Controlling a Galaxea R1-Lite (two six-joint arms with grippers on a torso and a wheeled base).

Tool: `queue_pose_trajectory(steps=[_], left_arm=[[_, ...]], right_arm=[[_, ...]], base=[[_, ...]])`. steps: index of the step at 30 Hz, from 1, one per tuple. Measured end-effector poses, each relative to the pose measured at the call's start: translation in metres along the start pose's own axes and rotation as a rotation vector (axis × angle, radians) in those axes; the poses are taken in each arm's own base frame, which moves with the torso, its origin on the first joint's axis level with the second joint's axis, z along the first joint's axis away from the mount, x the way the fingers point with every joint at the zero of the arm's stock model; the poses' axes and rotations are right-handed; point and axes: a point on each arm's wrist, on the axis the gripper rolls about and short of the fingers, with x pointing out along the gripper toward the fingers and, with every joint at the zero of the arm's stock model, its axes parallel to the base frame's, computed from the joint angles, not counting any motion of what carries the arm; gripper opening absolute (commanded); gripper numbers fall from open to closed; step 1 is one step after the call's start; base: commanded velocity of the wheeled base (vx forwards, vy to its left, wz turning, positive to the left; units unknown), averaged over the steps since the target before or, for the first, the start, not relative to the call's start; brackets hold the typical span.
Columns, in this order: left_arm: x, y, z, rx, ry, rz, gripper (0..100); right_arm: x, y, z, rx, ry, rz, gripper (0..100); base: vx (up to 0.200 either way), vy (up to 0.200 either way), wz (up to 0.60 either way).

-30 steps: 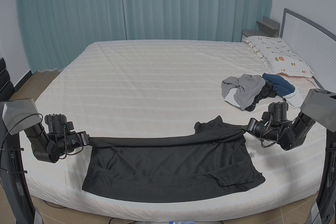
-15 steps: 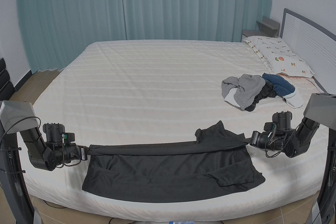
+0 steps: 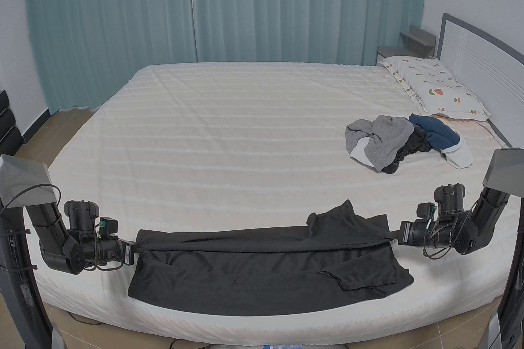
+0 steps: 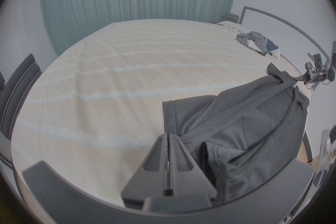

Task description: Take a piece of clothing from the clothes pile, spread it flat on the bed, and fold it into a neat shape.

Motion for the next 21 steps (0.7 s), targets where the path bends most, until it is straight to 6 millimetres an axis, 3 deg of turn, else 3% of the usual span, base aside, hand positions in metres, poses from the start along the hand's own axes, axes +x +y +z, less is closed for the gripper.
queue_pose_trajectory(steps=[21], left_arm=[[-0.011, -0.004, -0.023, 0.126, 0.087, -0.016, 0]], right_arm=[[-0.001, -0.007, -0.025, -0.117, 0.085, -0.044, 0]], base=[[0.0, 0.0, 0.0]])
